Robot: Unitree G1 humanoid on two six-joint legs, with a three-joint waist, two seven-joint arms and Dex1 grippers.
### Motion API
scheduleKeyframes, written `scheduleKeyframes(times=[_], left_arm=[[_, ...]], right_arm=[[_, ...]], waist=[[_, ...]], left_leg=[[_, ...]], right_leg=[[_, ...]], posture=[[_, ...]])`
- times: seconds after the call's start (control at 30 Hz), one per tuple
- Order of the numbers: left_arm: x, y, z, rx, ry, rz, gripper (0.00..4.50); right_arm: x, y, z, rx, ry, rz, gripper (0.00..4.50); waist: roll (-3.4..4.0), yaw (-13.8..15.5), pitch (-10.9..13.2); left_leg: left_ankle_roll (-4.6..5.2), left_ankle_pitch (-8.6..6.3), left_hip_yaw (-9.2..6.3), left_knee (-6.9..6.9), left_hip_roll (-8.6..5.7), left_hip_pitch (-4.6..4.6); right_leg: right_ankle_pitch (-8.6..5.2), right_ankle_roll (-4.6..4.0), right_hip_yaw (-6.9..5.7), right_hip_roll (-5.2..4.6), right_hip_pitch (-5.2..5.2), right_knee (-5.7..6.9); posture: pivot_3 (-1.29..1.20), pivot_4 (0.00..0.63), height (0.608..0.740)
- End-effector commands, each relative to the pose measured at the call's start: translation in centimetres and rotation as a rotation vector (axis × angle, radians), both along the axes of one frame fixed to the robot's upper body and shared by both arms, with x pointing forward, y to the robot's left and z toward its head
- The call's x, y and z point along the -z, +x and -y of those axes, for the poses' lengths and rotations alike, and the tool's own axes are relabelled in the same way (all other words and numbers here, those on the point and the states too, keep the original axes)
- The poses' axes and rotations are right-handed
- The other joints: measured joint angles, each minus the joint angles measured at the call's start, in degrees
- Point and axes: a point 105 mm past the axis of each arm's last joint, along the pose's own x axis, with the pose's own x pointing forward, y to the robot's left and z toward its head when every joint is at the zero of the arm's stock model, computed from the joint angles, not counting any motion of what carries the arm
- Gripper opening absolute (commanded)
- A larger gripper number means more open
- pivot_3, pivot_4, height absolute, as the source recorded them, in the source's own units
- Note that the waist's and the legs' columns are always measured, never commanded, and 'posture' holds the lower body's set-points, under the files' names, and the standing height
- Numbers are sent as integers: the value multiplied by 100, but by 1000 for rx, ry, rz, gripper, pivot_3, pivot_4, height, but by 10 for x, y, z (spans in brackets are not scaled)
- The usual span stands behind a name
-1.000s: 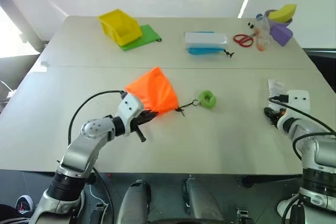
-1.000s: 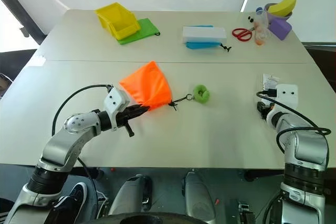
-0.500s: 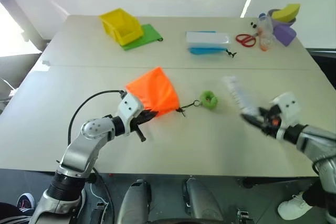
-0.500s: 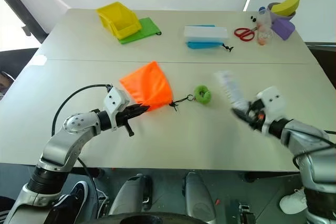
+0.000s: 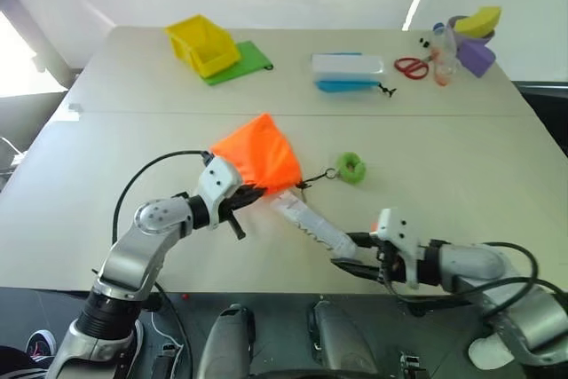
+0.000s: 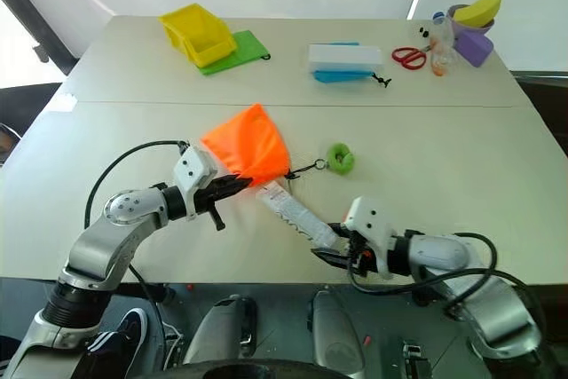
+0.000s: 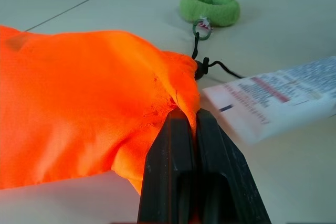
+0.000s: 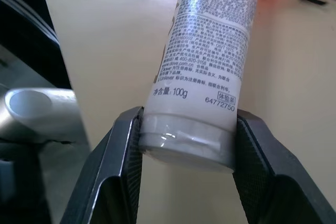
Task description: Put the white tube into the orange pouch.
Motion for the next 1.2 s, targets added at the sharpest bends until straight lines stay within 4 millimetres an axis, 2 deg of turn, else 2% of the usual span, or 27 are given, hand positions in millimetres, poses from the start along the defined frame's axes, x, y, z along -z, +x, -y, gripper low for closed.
scheduleKeyframes(times=[0.03,0.13,0.23,0.37,0.53,0.6,0.77,0.87,1.03,1.2], left_arm=[[-15,-4,1,17,-10,50,0],[-16,-4,1,20,-12,51,0],[-15,-6,2,22,-9,45,0],[-14,-6,3,22,-13,39,0],[-12,-9,5,34,-3,30,0],[-11,-9,5,32,-8,27,0],[-12,-9,6,38,-7,34,0],[-15,-7,6,30,-6,43,0],[-16,-6,5,21,-12,49,0],[-18,-5,6,28,-13,60,0]], right_arm=[[-6,9,-4,11,26,44,1773],[-3,10,-7,-6,6,55,1773],[-13,22,-14,22,68,91,1773],[-12,21,-26,-11,70,78,1773],[-19,35,-38,16,107,134,1773],[-18,38,-40,18,86,147,1773],[-5,60,-34,93,-27,175,1773],[-13,52,-31,43,-17,201,1773],[-13,35,-20,-37,-58,184,1773],[-8,28,-26,-104,-93,183,1773]], waist=[[0,25,0],[-1,27,0],[-2,-3,0],[-2,5,0],[-1,2,0],[-2,5,0],[-2,-2,-1],[-2,4,0],[-2,21,-1],[-4,-13,-2]], left_leg=[[0,0,1,0,-1,-3],[0,0,1,-6,-2,-8],[1,0,1,-9,-1,-8],[1,0,-1,-8,0,-2],[1,0,0,-8,1,-2],[1,0,0,-8,0,-2],[1,0,0,-6,0,-2],[1,0,-1,-6,0,-1],[1,0,2,-7,-2,-5],[1,0,1,-6,1,1]], right_leg=[[0,0,0,-2,0,-2],[-1,3,-2,-4,1,-14],[0,4,-2,-3,2,-18],[2,3,-4,0,2,-9],[2,3,-4,1,2,-8],[2,3,-4,-1,2,-9],[2,2,-5,-1,2,-7],[2,2,-6,1,2,-4],[1,5,-4,-3,3,-9],[2,3,-4,2,3,-3]], posture=[[0,150,740],[0,150,740],[0,150,740],[0,150,740],[0,150,740],[0,150,740],[0,150,740],[0,150,740],[0,150,740],[0,150,740]])
